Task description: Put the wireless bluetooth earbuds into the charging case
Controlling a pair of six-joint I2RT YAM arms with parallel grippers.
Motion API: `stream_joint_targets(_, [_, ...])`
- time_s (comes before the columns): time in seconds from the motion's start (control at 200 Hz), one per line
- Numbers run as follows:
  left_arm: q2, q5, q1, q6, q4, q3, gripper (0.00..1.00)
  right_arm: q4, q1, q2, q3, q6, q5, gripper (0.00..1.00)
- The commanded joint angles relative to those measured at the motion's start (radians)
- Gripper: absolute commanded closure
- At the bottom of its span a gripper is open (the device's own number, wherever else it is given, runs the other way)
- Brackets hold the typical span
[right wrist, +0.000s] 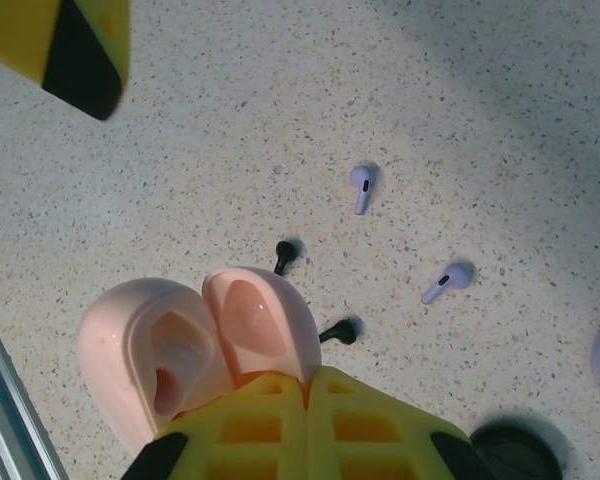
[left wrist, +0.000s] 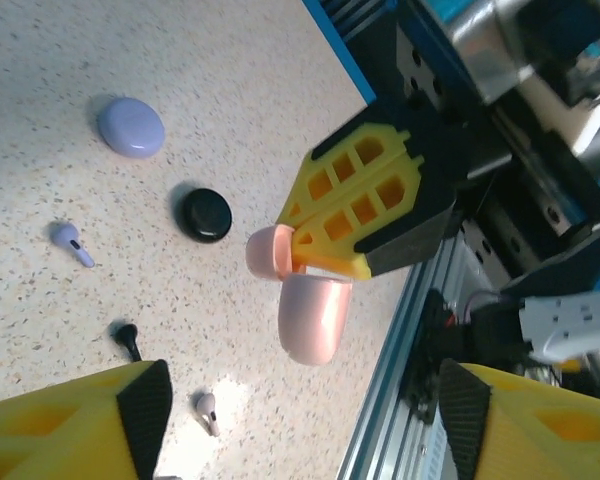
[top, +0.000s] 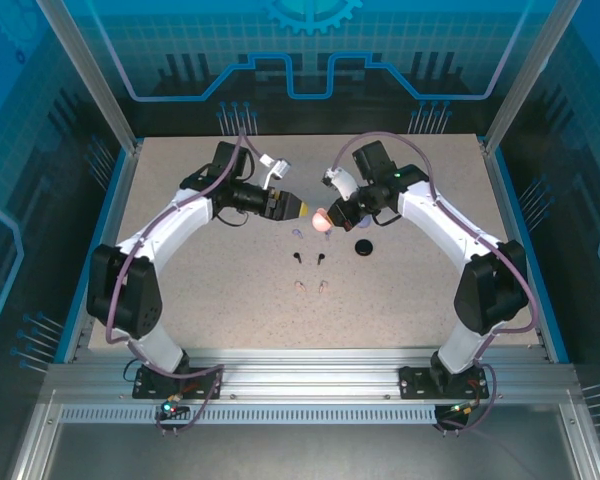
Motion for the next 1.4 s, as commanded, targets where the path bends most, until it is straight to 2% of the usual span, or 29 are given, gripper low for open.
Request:
stream_joint_targets(0.0, [0.031, 0.116, -0.004, 0.069, -0.107, 0.057, 0.33, -0.036, 0.012, 0.004, 0.031, -0.033, -0.043, 1.00])
stream_joint_targets(0.375, [0.112, 0.172, -0.055, 0.101, -0.150, 0.106, 0.45, -0.033, 0.042, 0.001, 0.062, -0.015, -0.045, 1.00])
stream_joint_targets(0.99, [0.151, 0.216, -0.068, 0.122, -0.179, 0.132, 0.61, -0.021, 0.052, 0.004, 0.070, -0.004, -0.065, 1.00])
stream_joint_targets(1.171, [0.149, 0.219, -0.069, 0.127, -0.178, 0.121, 0.62, -0.019, 0.053, 0.004, 0.067, -0.003, -0.057, 1.00])
stream_joint_targets(1.396, [0.145, 0.222, -0.069, 0.124, -0.163, 0.100, 0.71, -0.017, 0.053, 0.006, 0.068, 0.000, -0.053, 1.00])
